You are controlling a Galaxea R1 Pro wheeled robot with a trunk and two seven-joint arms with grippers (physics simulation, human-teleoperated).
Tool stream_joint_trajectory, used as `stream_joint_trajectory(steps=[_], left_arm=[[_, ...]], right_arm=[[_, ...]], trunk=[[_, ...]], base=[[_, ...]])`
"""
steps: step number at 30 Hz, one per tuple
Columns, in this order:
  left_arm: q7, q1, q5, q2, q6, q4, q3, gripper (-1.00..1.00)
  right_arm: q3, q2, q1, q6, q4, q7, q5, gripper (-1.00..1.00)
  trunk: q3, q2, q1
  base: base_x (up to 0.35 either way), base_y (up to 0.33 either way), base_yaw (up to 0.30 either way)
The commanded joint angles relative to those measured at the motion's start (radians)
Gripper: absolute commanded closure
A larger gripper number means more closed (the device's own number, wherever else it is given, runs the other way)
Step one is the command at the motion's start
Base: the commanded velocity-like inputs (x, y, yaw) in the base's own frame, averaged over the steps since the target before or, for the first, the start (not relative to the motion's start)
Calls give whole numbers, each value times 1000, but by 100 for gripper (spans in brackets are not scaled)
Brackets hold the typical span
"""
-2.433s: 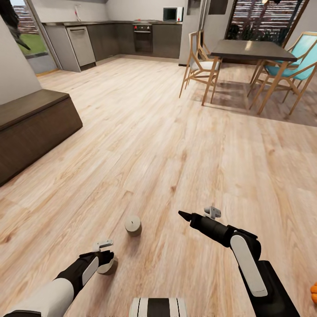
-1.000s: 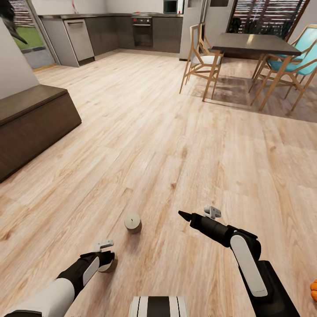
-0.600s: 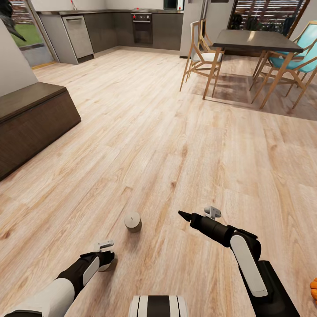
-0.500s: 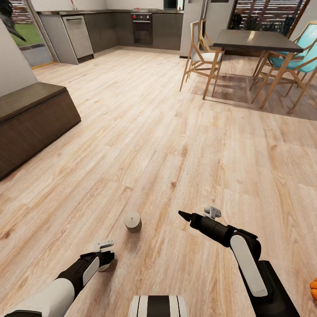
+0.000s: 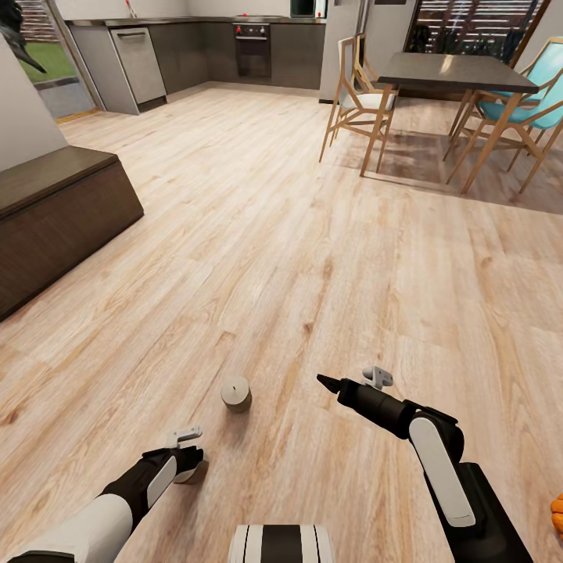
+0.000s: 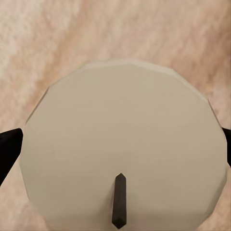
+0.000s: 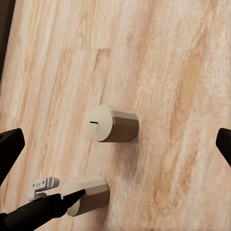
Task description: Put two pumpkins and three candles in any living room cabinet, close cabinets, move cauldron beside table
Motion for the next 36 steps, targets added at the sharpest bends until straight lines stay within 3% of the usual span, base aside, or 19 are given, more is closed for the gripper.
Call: stream_joint_trajectory(steps=[1,19,36], left_arm=[[7,0,9,1,6,-2,-8,100],[7,0,9,1,7,-2,-8,100],[0,0,18,4,13,-11,-8,100]], right_arm=[[1,0,0,3,-1,0,0,-100],[1,0,0,3,0,0,0,-100],[1,1,0,3,0,0,-2,-100]], trunk=[[-1,0,0],[-1,0,0],[65,4,-8]], base=[[0,0,0],[0,0,0],[0,0,0]])
